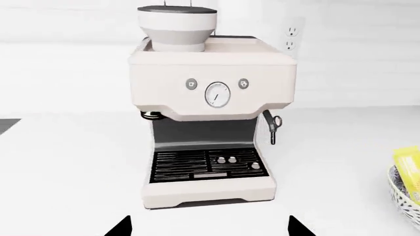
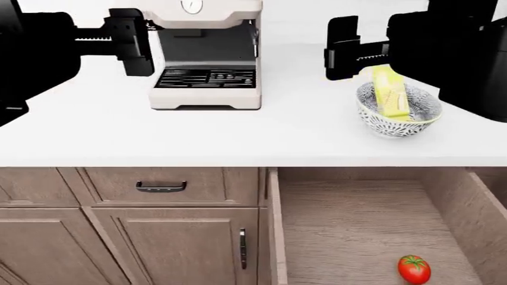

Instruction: Place the bar in the bowl and close the drawer.

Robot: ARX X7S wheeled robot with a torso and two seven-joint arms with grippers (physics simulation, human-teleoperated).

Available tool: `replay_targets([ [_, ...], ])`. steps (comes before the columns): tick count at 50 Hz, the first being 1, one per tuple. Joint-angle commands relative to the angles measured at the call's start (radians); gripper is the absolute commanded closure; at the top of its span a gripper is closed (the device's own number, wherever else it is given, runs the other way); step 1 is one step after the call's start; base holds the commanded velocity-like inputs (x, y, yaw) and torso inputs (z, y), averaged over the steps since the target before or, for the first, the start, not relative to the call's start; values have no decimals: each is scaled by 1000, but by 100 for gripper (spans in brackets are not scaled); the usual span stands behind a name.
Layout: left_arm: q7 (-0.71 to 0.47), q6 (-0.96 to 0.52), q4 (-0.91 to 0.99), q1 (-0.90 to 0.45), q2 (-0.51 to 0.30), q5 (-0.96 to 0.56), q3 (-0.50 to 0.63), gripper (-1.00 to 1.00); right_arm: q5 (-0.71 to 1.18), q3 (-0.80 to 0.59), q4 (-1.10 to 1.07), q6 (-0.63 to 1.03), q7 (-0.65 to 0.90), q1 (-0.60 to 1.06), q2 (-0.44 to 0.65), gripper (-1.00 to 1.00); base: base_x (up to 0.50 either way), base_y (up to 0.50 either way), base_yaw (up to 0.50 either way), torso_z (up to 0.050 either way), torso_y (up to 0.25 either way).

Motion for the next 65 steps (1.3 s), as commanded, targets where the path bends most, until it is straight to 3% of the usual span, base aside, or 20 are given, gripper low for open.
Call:
replay_targets([
  [1, -4, 0, 5, -3, 2, -6, 4, -100, -8, 3, -19, 11, 30, 2, 12, -100, 1, 500, 0, 0, 0],
  [29, -14, 1, 9, -14, 10, -12, 15, -100, -2, 7, -37, 75, 88, 27, 13, -100, 12, 492, 0, 0, 0],
  [41, -16, 1, 10, -16, 12, -8, 21, -100, 10, 11, -39, 82, 123, 23, 21, -100, 0, 4, 0, 0, 0],
  [65, -21, 5, 9, -20, 21, -19, 32, -100, 18, 17, -47, 113, 148, 15, 40, -100, -204, 15, -500, 0, 0],
])
